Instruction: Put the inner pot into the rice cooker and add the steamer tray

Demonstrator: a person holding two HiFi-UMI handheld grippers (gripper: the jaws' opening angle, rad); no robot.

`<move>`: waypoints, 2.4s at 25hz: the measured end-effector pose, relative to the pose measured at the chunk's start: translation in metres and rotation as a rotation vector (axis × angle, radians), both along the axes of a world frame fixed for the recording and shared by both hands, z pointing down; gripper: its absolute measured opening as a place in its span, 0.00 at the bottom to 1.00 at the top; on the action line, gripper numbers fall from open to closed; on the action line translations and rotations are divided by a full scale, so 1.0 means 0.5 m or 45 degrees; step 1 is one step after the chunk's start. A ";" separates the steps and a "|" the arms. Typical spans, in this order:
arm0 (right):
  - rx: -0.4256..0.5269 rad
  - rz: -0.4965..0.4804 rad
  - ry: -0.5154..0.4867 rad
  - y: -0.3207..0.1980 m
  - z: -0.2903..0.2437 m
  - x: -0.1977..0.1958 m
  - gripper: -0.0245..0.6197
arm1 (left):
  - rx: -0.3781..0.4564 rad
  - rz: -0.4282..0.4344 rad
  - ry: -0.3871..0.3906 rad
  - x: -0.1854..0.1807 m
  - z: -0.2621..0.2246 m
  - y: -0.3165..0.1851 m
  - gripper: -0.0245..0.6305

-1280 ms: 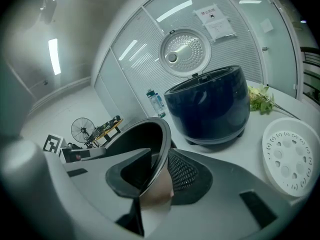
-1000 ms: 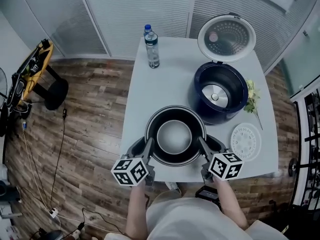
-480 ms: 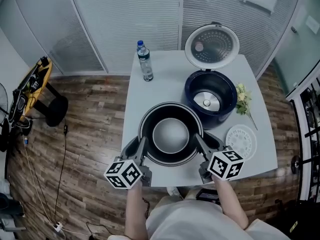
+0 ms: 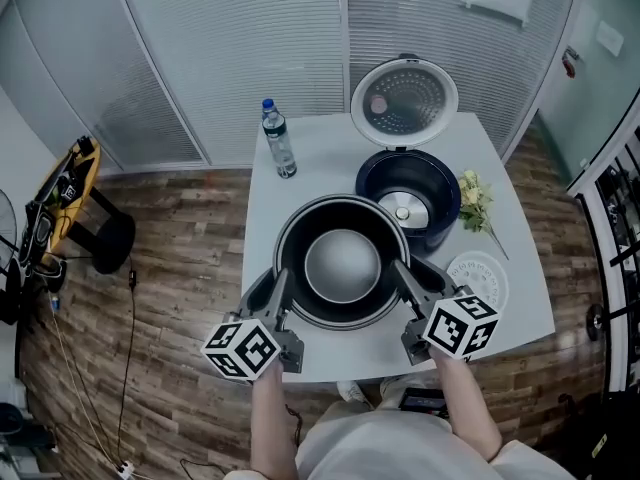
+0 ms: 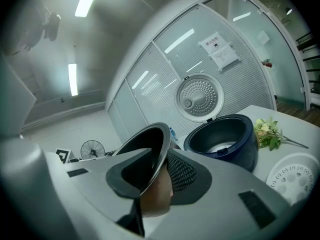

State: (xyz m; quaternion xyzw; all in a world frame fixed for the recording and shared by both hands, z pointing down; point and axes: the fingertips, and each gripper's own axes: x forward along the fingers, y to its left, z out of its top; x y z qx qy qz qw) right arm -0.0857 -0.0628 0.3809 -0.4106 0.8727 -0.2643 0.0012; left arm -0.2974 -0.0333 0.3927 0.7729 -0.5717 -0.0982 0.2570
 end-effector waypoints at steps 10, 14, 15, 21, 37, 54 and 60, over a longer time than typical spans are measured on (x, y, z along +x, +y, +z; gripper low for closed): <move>0.013 0.034 -0.072 -0.036 -0.031 0.043 0.20 | 0.043 0.032 -0.024 0.040 -0.043 -0.045 0.16; 0.044 0.056 -0.073 -0.050 -0.058 0.061 0.19 | 0.069 0.057 -0.017 0.057 -0.065 -0.065 0.16; 0.052 0.063 -0.074 -0.054 -0.063 0.067 0.19 | 0.077 0.066 -0.017 0.063 -0.071 -0.071 0.16; 0.082 0.104 -0.085 -0.075 -0.085 0.096 0.19 | 0.105 0.113 -0.015 0.091 -0.093 -0.109 0.16; 0.133 0.187 -0.080 -0.143 -0.119 0.188 0.19 | 0.141 0.205 0.012 0.183 -0.118 -0.203 0.16; 0.143 0.176 -0.100 -0.277 -0.137 0.256 0.19 | 0.145 0.188 0.045 0.250 -0.128 -0.339 0.16; 0.150 0.166 -0.103 -0.341 -0.139 0.269 0.19 | 0.137 0.174 0.044 0.262 -0.124 -0.392 0.16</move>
